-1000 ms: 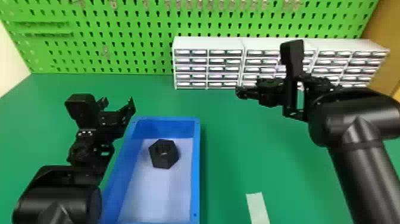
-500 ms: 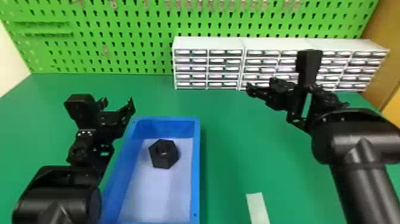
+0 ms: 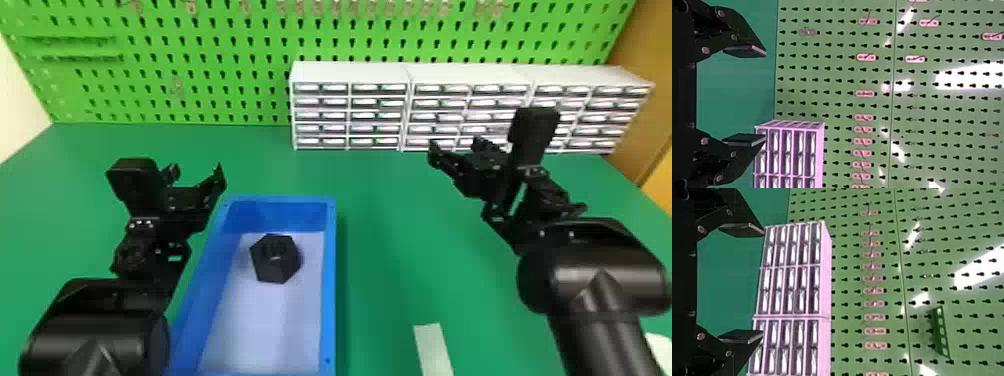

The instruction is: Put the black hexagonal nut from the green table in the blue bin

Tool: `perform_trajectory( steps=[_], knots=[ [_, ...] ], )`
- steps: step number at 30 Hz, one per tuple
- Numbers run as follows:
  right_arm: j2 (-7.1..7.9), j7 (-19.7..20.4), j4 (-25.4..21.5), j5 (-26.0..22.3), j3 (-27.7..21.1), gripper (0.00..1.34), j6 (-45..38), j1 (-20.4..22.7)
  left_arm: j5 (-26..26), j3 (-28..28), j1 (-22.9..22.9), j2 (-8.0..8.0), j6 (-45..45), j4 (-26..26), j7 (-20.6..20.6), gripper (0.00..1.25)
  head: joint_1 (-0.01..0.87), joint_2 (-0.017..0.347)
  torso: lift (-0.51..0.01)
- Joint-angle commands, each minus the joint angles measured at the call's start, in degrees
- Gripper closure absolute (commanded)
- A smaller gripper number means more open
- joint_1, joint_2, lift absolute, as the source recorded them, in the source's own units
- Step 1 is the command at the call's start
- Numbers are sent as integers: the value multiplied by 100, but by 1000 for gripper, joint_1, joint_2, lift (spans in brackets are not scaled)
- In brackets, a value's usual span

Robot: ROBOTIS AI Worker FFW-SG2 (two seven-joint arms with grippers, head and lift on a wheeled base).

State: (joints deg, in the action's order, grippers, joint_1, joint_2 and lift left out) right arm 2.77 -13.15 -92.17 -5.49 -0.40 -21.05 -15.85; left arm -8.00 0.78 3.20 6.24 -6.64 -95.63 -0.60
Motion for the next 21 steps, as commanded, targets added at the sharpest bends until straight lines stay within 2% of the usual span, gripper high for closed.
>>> perform_trajectory(
  steps=[1,8,21],
  knots=[
    [-22,111,-3,57,-13,369,312,144,0,1,5,0,-4,1,-1,486,686,51,-96],
    [-162,480,6,145,-83,371,1024,434,-9,-17,5,0,-4,1,-1,486,686,51,-96],
    [-233,595,217,162,-74,371,1868,654,-18,-43,5,-9,5,1,7,486,686,51,-96]
  ],
)
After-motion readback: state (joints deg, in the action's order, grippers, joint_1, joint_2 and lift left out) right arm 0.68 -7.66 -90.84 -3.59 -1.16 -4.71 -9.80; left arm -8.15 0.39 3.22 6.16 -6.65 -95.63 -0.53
